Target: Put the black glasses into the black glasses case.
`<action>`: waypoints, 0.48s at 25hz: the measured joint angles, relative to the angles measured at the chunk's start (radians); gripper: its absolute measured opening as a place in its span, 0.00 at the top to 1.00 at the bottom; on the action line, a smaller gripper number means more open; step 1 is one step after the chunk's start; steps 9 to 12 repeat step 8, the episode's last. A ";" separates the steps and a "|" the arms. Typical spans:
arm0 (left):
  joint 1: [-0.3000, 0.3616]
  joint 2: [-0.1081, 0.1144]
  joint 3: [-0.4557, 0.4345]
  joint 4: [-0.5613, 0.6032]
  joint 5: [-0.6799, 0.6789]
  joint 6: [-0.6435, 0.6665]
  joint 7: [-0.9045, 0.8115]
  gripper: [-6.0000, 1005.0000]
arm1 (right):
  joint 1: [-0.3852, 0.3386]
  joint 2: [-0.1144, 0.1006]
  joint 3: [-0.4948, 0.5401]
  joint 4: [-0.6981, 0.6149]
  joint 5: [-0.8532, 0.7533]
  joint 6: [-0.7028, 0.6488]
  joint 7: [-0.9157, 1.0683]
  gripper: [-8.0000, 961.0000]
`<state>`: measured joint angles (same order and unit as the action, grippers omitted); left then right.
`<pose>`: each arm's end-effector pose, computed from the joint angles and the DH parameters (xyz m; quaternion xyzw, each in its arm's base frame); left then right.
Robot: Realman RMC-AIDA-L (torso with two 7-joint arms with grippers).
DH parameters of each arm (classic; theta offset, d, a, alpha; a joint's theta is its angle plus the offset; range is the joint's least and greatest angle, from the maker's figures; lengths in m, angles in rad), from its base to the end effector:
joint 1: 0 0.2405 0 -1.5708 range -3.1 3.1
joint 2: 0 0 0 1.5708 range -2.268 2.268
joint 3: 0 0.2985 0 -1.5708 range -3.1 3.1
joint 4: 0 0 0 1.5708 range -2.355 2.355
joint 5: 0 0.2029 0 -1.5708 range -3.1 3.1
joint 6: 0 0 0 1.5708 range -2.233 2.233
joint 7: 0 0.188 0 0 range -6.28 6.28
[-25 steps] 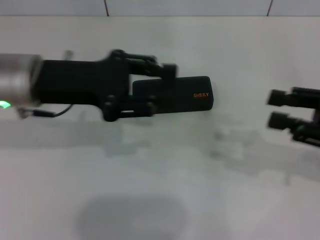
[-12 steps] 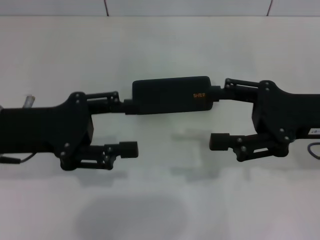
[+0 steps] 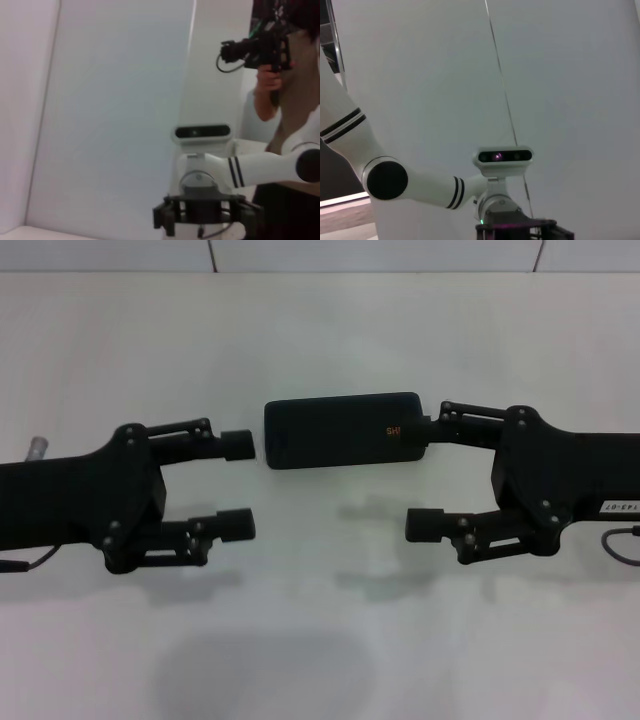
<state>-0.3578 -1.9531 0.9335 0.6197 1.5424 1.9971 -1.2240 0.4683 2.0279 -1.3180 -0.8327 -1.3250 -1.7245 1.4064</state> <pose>-0.2562 0.2702 0.0069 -0.9087 -0.0922 -0.4065 0.0223 0.1631 0.3058 -0.0490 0.9197 -0.0561 -0.3860 0.0455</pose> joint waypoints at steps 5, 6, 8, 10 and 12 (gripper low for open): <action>0.002 -0.001 -0.014 -0.004 0.004 0.000 0.003 0.25 | 0.000 0.000 -0.015 0.002 0.009 0.001 -0.003 0.09; 0.002 -0.001 -0.014 -0.004 0.006 0.000 0.003 0.25 | 0.000 0.000 -0.016 0.003 0.011 0.001 -0.005 0.09; 0.002 -0.001 -0.014 -0.004 0.007 0.000 0.006 0.25 | 0.000 0.000 -0.017 0.005 0.016 -0.001 -0.011 0.09; 0.002 -0.001 -0.014 -0.004 0.007 0.000 0.006 0.25 | 0.000 0.000 -0.017 0.005 0.016 -0.001 -0.011 0.09; 0.002 -0.001 -0.014 -0.004 0.007 0.000 0.006 0.25 | 0.000 0.000 -0.017 0.005 0.016 -0.001 -0.011 0.09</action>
